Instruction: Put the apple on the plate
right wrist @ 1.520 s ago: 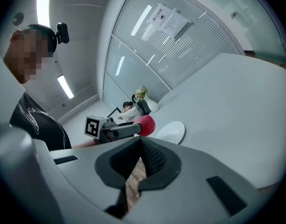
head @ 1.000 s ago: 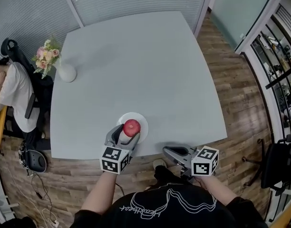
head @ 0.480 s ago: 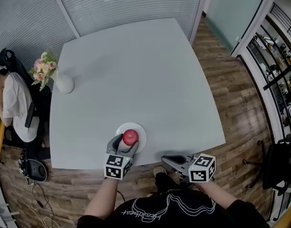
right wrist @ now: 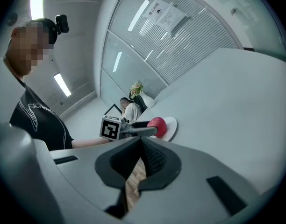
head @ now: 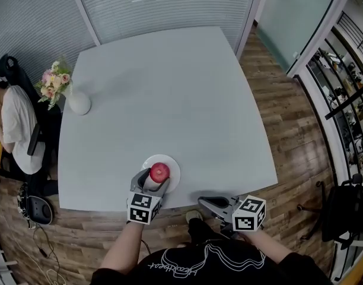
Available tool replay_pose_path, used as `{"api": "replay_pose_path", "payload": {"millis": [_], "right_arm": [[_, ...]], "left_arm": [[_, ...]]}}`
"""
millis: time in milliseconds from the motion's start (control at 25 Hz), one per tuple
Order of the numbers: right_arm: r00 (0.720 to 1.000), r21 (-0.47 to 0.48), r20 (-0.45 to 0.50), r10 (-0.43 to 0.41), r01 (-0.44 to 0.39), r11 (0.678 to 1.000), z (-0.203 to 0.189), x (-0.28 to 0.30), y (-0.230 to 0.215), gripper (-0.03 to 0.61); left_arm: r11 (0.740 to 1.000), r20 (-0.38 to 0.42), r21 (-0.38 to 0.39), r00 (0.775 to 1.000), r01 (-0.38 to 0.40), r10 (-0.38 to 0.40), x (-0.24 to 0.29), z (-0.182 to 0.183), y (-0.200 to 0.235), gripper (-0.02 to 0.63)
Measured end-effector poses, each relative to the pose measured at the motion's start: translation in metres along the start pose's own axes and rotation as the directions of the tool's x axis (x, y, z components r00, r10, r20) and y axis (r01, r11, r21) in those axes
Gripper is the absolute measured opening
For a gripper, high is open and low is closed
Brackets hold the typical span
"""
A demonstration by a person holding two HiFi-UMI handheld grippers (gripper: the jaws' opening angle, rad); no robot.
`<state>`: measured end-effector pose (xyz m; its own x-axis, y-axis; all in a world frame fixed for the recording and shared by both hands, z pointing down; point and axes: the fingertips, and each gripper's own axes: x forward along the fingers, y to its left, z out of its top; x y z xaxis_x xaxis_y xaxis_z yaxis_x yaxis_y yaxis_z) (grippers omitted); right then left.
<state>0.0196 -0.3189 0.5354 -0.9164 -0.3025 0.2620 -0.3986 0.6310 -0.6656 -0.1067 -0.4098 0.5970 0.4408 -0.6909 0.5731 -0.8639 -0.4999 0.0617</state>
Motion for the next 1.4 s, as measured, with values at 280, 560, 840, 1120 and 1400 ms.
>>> {"api": "replay_pose_path", "payload": {"millis": [280, 560, 840, 1120, 1400], "right_arm": [[0.999, 0.074, 0.040, 0.031, -0.034, 0.997, -0.001, 0.001, 0.007, 0.008], [0.991, 0.100, 0.107, 0.079, -0.089, 0.991, 0.006, -0.001, 0.025, 0.008], [0.989, -0.027, 0.132, 0.072, -0.069, 0.997, 0.017, -0.014, 0.051, 0.008], [0.981, -0.197, 0.178, 0.081, -0.045, 0.979, 0.046, -0.030, 0.098, 0.008], [0.976, -0.319, 0.193, 0.102, -0.036, 0.947, 0.042, -0.043, 0.152, 0.008]], "left_arm": [[1.000, -0.002, -0.002, 1.000, 0.007, -0.007, -0.001, -0.001, 0.000, 0.310], [0.999, 0.056, -0.034, 0.998, 0.018, -0.016, -0.009, 0.008, 0.001, 0.310], [0.996, 0.125, -0.084, 0.992, 0.034, -0.023, -0.053, 0.027, -0.011, 0.310], [0.984, 0.219, -0.119, 0.970, 0.129, -0.101, -0.130, 0.059, -0.045, 0.284], [0.969, 0.321, -0.127, 0.933, 0.212, -0.162, -0.215, 0.071, -0.098, 0.135]]}}
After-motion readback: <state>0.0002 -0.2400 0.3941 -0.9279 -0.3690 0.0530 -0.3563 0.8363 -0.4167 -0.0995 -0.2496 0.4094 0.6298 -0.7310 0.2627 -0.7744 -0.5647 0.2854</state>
